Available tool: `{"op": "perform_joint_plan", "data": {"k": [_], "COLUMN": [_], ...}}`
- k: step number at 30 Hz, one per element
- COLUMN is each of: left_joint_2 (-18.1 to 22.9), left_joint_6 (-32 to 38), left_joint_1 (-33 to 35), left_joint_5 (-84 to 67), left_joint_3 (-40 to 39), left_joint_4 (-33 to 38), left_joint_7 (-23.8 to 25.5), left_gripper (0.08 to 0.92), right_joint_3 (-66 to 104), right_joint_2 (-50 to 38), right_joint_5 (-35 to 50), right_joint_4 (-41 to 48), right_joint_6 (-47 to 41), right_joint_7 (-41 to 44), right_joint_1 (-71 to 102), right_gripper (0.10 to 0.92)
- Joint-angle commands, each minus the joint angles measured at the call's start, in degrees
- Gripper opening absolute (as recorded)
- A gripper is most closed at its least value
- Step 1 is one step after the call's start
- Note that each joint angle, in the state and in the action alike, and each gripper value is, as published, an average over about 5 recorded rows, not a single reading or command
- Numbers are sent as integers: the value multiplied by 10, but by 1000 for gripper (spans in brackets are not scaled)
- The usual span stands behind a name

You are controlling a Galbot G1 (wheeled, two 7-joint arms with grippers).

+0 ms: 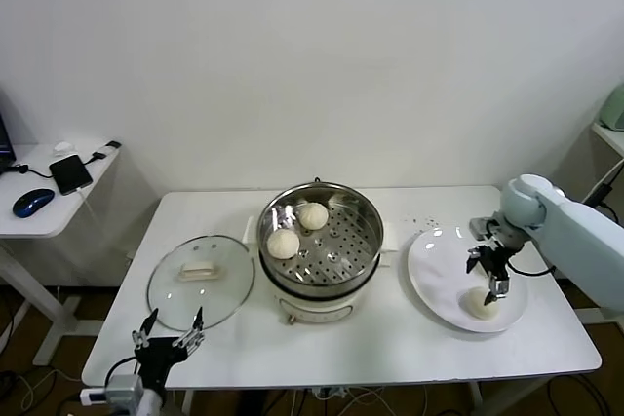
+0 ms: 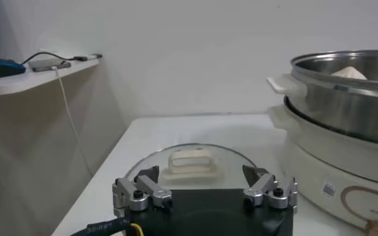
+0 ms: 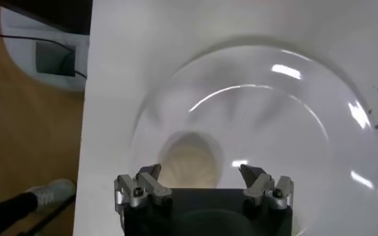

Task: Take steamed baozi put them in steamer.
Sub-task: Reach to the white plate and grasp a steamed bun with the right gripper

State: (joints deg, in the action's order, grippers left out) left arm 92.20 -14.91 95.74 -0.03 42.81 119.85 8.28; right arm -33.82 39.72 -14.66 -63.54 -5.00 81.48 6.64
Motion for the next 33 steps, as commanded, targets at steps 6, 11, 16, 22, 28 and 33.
{"op": "perform_joint_plan", "data": {"k": [6, 11, 16, 22, 28, 33], "left_joint_2": [-3, -3, -3, -3, -3, -3], "left_joint_6": [0, 0, 1, 2, 2, 1], "left_joint_1": [-4, -4, -4, -3, -4, -5], "left_joint_5": [4, 4, 4, 4, 4, 4], "left_joint_3": [0, -1, -1, -2, -2, -2], "left_joint_4": [-9, -10, -11, -12, -12, -12], "left_joint_7": [1, 1, 1, 1, 0, 1], "left_gripper": [823, 823, 823, 823, 823, 823], "right_joint_3": [51, 58, 60, 60, 63, 62], "right_joint_2": [16, 21, 21, 22, 22, 16], "right_joint_5": [-30, -38, -42, -44, -44, -39], "right_joint_4": [30, 34, 36, 37, 36, 35], "right_joint_6": [20, 23, 23, 22, 22, 21], "right_joint_7": [-3, -9, -14, -19, -20, -18], "right_joint_1": [55, 61, 61, 61, 60, 53], "right_gripper": [823, 823, 823, 823, 786, 651]}}
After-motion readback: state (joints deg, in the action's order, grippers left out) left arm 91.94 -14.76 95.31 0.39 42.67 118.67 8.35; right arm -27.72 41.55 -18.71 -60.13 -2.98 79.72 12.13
